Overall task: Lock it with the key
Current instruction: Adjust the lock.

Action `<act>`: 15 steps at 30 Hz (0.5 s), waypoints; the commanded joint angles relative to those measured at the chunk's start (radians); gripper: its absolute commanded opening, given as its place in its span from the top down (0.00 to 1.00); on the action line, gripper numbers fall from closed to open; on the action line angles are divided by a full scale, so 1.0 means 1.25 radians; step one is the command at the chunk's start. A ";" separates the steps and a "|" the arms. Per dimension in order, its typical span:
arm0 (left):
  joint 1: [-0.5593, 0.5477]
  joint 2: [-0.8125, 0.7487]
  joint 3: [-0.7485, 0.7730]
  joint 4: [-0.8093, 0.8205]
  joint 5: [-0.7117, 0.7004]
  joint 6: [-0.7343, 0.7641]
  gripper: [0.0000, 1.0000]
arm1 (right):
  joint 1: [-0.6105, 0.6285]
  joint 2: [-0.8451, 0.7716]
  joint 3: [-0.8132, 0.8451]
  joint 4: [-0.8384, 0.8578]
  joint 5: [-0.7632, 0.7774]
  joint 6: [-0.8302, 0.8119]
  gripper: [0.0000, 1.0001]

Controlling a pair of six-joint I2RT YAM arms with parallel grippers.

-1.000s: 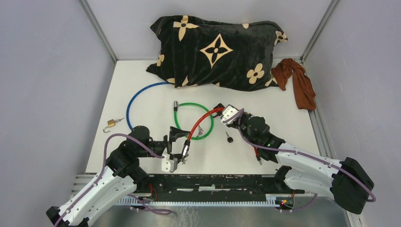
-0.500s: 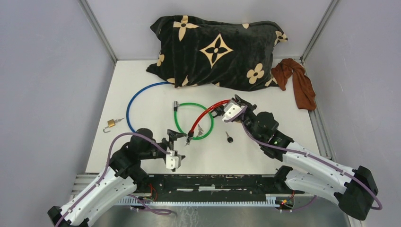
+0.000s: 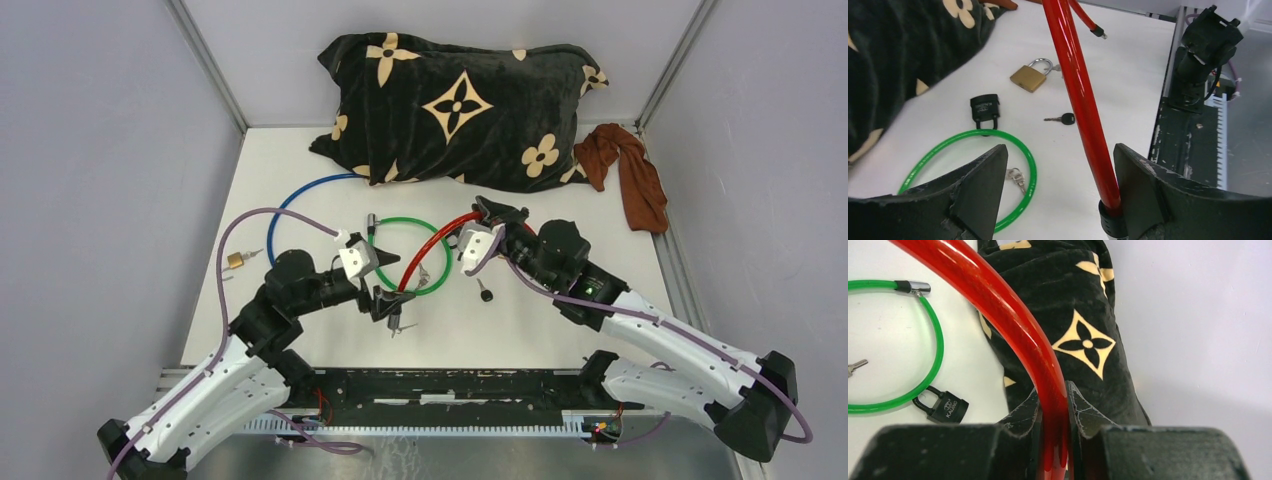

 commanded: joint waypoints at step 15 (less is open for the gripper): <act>0.000 0.072 -0.013 0.046 0.057 -0.118 0.98 | 0.029 0.050 0.112 -0.011 -0.097 0.115 1.00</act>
